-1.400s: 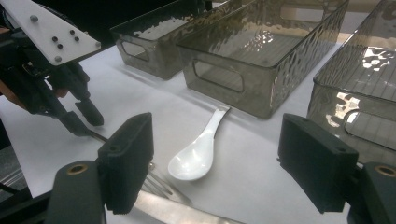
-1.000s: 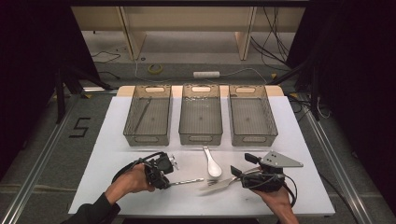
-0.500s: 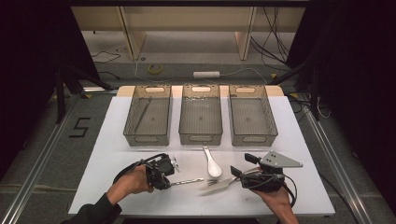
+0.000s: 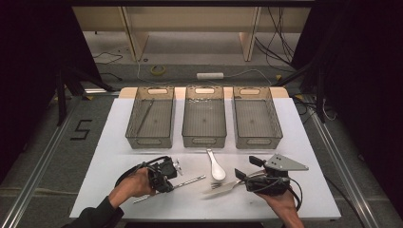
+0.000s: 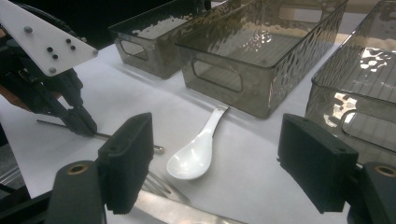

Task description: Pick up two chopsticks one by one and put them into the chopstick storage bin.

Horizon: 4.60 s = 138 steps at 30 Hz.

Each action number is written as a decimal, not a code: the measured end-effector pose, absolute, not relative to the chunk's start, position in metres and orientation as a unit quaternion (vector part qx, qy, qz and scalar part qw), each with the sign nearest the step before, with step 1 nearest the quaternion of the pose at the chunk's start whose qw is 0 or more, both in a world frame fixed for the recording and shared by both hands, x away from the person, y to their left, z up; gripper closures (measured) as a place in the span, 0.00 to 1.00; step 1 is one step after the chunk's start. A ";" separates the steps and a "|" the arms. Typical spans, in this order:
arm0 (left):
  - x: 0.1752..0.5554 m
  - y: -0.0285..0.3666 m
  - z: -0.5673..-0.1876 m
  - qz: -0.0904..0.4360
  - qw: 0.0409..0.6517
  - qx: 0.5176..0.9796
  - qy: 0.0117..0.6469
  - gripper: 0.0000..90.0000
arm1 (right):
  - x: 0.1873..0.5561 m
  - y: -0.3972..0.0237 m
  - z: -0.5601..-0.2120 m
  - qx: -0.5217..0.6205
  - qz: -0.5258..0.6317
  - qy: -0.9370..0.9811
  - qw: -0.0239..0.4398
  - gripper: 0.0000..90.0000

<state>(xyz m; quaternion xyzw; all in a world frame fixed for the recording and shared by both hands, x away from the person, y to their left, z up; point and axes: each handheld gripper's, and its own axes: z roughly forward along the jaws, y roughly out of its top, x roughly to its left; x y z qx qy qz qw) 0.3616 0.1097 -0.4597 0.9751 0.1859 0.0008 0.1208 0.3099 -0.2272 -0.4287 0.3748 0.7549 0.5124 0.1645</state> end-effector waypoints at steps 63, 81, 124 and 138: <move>0.484 0.209 -0.348 0.178 0.342 0.823 0.418 0.95 | 0.312 -0.228 -0.431 0.379 0.512 0.754 0.162 0.31; 0.524 0.225 -0.356 0.184 0.344 0.789 0.474 0.95 | 0.312 -0.227 -0.431 0.378 0.512 0.755 0.159 0.31; 0.538 0.227 -0.416 0.175 0.300 0.776 0.526 0.94 | 0.312 -0.226 -0.431 0.376 0.513 0.756 0.157 0.31; 0.528 0.229 -0.411 0.165 0.318 0.760 0.543 0.53 | 0.312 -0.227 -0.431 0.376 0.513 0.755 0.157 0.31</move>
